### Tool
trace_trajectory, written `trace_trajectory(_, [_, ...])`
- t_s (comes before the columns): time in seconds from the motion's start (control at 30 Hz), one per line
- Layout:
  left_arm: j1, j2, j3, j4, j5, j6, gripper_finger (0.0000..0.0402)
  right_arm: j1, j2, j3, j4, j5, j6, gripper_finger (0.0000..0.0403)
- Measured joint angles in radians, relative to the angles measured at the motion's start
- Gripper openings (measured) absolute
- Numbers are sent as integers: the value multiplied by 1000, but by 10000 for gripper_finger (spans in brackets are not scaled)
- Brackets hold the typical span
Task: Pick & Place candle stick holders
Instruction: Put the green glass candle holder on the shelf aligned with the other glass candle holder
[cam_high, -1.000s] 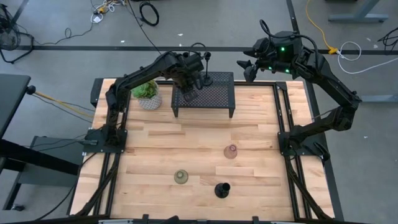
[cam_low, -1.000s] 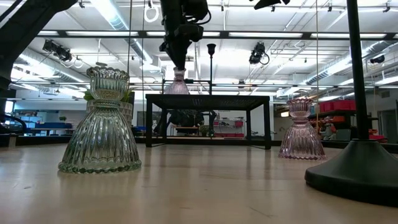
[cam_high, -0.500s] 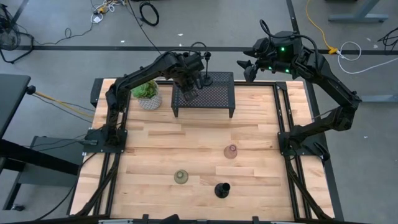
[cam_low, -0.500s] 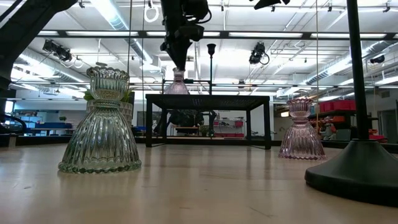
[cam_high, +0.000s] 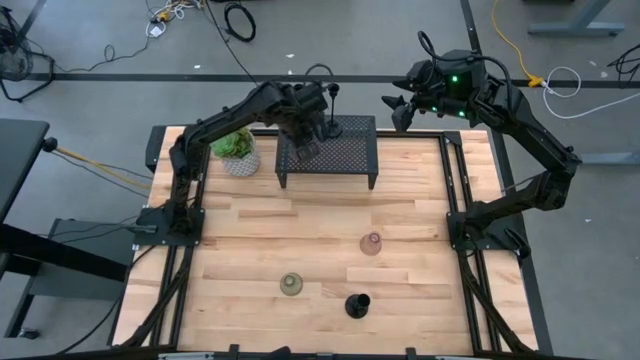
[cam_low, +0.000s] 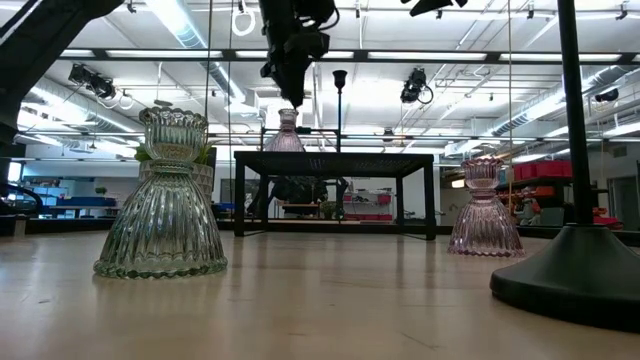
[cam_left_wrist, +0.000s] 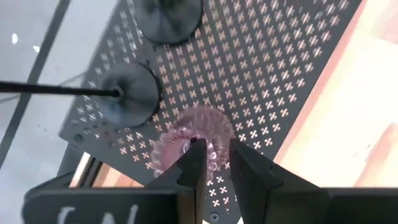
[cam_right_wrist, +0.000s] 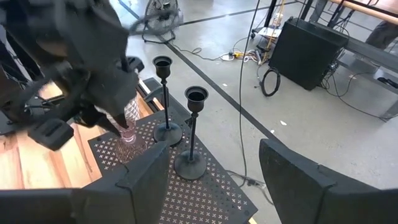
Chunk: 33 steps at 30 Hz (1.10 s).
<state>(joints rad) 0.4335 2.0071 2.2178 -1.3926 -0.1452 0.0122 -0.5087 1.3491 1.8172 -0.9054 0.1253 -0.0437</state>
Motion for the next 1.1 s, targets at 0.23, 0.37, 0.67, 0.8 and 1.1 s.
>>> trace_trajectory(0.23, [-1, -8, 142, -14, 73, -58, 73, 0, 0, 0, 0, -2, 6, 249])
trace_trajectory(0.37, [-50, -42, 116, -93, 221, -126, 73, 0, 0, 0, 0, -2, 6, 249])
trace_trajectory(0.67, [-405, -49, 99, -179, 237, -261, 57, 0, 0, 0, 0, -2, -4, 249])
trace_trajectory(0.8, [-551, -41, 40, -174, 164, -383, 41, 0, 0, 0, -2, -2, -21, 249])
trace_trajectory(1.1, [-805, -57, -263, -161, 228, -820, 37, 0, 0, 0, -61, -10, -80, 249])
